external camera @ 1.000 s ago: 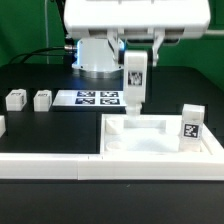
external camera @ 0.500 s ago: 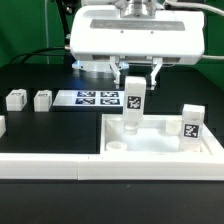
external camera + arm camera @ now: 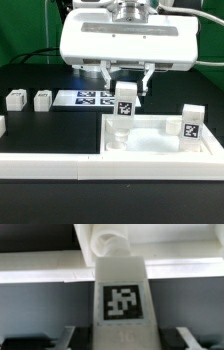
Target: Assemble square table
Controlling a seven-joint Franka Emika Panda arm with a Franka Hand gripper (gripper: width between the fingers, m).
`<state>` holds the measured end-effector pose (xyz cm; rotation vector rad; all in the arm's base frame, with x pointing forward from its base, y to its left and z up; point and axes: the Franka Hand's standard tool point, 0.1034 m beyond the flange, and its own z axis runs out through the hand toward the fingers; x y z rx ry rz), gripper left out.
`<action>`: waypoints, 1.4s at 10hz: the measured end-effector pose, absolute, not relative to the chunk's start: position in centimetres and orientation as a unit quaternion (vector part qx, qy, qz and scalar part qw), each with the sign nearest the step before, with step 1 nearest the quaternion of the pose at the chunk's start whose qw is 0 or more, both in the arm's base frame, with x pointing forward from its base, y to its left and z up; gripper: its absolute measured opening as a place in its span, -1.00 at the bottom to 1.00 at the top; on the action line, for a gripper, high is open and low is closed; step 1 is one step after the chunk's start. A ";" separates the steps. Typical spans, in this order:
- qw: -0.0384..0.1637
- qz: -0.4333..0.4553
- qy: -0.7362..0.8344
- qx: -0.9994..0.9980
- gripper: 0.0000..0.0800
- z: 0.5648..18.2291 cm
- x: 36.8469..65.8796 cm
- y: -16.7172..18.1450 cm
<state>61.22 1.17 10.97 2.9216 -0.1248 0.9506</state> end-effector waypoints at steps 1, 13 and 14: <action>0.036 0.311 -0.040 0.949 -0.27 11.0 61.7 0.8; 0.042 0.303 -0.035 0.951 -0.27 8.6 61.1 0.7; 0.042 0.301 -0.035 0.952 -0.27 8.6 61.1 0.7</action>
Offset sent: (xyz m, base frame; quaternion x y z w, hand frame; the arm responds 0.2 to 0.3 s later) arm -0.0065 0.0061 -0.0066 0.0063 0.0000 0.0088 0.9999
